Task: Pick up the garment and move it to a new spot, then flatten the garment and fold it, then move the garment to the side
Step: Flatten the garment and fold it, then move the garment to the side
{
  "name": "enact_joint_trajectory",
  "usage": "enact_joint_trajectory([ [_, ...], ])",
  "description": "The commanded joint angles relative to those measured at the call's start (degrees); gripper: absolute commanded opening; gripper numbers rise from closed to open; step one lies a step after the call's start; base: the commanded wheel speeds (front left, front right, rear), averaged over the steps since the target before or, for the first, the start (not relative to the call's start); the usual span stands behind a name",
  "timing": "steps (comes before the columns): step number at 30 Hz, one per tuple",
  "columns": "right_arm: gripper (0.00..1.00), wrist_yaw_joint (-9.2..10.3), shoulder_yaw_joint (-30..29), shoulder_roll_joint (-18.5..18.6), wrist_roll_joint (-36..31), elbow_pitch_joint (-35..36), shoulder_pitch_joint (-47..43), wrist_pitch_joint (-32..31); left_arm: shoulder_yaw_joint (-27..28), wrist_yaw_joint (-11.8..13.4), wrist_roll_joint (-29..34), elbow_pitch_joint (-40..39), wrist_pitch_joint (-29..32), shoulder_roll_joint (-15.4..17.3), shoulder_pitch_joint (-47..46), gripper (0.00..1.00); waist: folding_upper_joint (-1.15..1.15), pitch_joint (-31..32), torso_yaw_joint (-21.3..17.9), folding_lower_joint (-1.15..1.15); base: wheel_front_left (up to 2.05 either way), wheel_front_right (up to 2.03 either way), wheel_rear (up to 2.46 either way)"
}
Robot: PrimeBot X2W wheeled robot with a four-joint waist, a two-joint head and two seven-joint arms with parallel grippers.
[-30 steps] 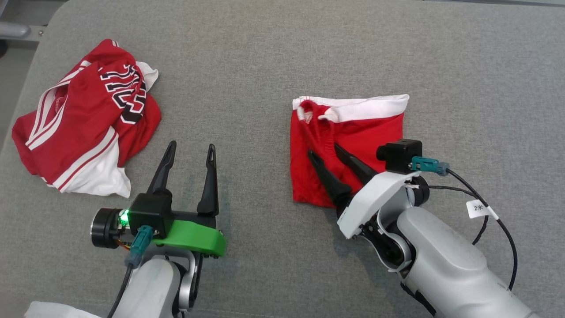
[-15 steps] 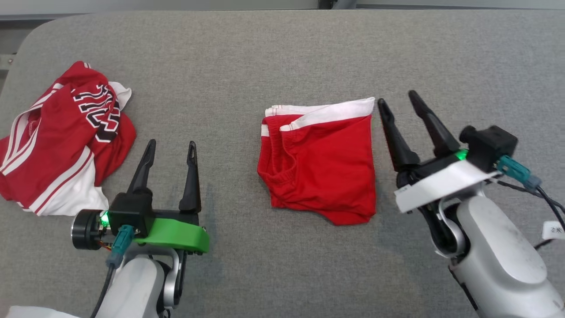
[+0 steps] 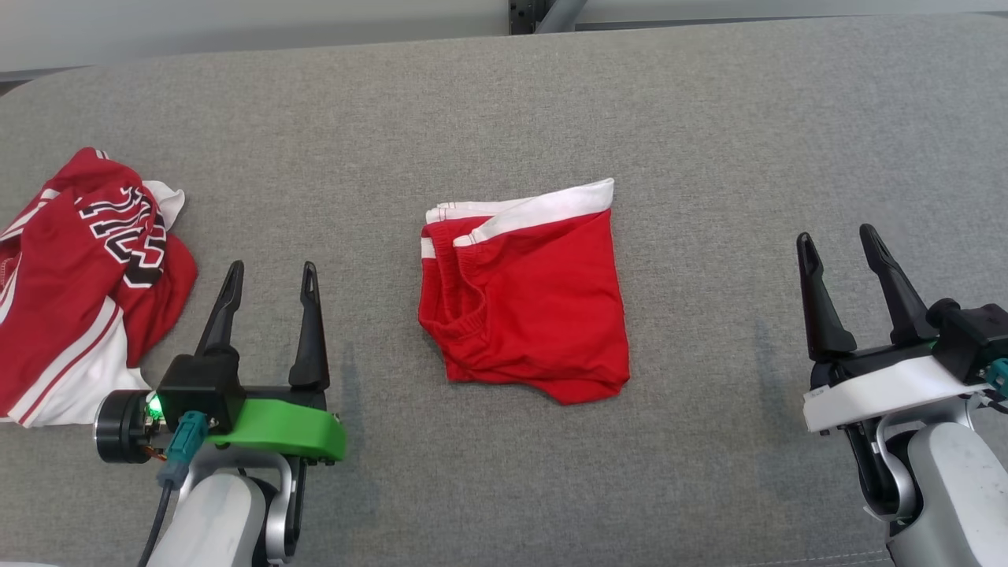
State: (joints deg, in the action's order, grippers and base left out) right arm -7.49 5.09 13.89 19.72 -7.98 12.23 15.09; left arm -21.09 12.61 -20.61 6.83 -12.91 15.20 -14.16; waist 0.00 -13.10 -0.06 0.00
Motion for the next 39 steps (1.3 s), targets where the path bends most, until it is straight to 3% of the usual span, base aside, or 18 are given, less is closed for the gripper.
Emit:
enact_joint_trajectory([
  [1, 1.0, 0.0, -0.2, 0.0, -0.4, 0.2, -0.5, 0.3, 0.0, -0.1, 0.0, -0.2, 0.1, 0.4, 0.7, 1.0, 0.0, 0.1, -0.2, 0.0, 0.0, 0.0, 0.0],
  [27, 1.0, 0.0, 2.4, 0.2, -0.4, -2.3, 1.8, 0.3, -1.3, 0.2, -0.9, -0.5, 0.4, 0.5, -0.1, 1.0, 0.0, -0.1, 1.8, 0.0, 0.0, 0.0, 0.0],
  [39, 1.0, 0.0, 2.6, -1.5, -0.8, -3.2, -3.7, 0.3, -2.1, -0.4, -2.2, -0.3, 0.8, 1.5, 4.3, 1.0, 0.0, 6.1, 1.3, 0.0, 0.0, 0.0, 0.0],
])
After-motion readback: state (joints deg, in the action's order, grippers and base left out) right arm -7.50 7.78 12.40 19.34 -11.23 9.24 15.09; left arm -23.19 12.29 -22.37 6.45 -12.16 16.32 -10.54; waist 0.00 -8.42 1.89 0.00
